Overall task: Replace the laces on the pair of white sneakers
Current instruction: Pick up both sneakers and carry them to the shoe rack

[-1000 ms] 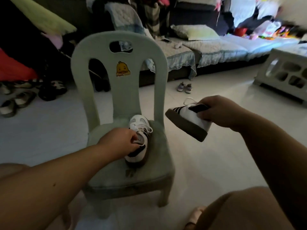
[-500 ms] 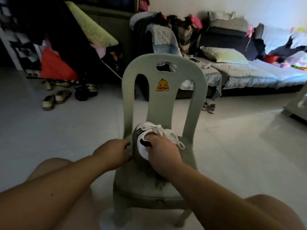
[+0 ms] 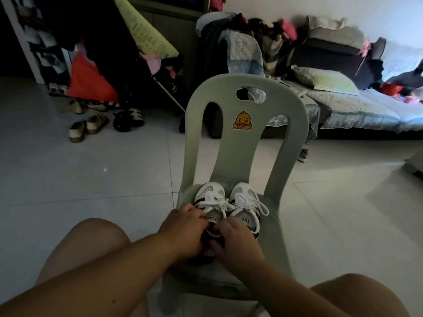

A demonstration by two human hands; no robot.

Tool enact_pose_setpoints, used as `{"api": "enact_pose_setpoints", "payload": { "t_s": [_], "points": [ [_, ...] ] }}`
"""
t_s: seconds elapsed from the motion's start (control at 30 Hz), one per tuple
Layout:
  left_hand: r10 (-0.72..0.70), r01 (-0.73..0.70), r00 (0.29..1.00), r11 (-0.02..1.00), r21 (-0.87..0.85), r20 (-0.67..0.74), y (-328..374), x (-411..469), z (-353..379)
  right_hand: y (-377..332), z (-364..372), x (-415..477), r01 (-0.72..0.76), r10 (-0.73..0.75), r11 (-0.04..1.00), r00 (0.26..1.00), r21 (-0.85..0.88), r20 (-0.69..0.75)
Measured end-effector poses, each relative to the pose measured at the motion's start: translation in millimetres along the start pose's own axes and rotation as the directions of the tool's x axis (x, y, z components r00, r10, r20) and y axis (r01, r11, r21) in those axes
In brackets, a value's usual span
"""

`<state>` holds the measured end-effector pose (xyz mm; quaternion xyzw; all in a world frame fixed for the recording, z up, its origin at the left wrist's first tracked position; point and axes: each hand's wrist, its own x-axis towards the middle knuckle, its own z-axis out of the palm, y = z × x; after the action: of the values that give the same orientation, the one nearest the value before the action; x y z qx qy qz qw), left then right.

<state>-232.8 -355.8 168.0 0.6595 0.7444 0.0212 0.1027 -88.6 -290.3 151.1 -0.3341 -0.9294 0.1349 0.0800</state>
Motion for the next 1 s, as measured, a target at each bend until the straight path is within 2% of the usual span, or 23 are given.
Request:
{"api": "enact_pose_setpoints", "payload": {
  "t_s": [0.07,0.1,0.17,0.23,0.33,0.57,0.77,1.0],
  "points": [
    [0.095,-0.092,0.995,0.988,0.123,-0.024,7,5,3,14,-1,-3,-0.054,0.039,0.994,0.986,-0.091,-0.161],
    [0.139,-0.132,0.99,0.976,0.174,-0.023,11,7,4,19,-3,-5,-0.105,0.085,0.986,0.984,-0.128,-0.156],
    [0.143,-0.144,0.989,0.965,0.22,0.022,20,11,5,27,-6,-7,-0.212,0.213,0.965,0.977,-0.157,-0.013],
    [0.089,-0.107,0.992,0.972,0.21,0.091,25,12,3,34,-10,-8,-0.233,0.266,0.944,0.956,-0.233,0.124],
    [0.063,-0.084,0.991,0.982,0.172,0.122,28,9,0,35,-17,-11,-0.147,0.203,0.94,0.966,-0.309,0.158],
    [0.026,-0.038,0.989,0.996,0.082,0.146,30,-30,-36,27,-61,-46,-0.08,0.111,0.988,0.962,-0.133,0.251],
    [0.041,-0.039,0.999,0.996,0.074,-0.022,48,-93,-86,-17,-128,-65,0.074,-0.073,0.997,0.971,0.005,0.227],
    [-0.032,0.044,0.976,0.998,0.048,-0.216,29,-141,-143,-89,-172,-41,0.324,-0.317,0.945,0.939,-0.032,0.135]
  ]
}}
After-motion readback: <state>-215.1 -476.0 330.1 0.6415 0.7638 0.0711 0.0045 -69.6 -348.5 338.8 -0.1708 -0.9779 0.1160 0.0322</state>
